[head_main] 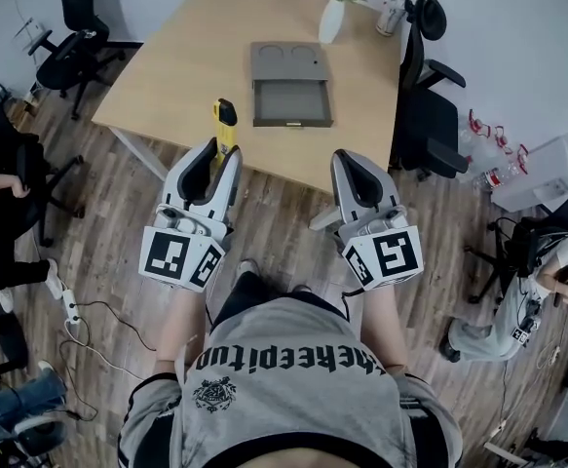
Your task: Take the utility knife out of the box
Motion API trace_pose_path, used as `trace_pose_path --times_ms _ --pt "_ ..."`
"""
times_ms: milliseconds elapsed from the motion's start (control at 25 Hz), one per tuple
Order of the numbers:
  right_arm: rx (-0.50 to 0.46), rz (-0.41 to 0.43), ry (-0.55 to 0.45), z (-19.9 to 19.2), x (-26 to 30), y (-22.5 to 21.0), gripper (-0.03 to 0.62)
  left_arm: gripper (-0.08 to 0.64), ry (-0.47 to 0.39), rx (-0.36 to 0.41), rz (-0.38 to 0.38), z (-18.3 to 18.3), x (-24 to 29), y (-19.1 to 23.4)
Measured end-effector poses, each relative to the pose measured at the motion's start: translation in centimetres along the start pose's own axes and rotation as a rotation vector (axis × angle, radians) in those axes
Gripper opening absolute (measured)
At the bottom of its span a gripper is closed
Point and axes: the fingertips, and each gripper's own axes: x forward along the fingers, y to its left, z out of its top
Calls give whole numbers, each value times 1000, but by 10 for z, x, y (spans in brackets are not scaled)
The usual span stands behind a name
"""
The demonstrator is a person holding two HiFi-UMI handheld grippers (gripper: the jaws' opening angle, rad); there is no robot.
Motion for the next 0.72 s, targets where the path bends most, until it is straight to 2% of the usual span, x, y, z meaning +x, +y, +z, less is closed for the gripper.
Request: trace_pose_path --times_ms 720 --pt "32 96 -35 -2 -59 -16 6 127 -5 45 75 3 -23 -75"
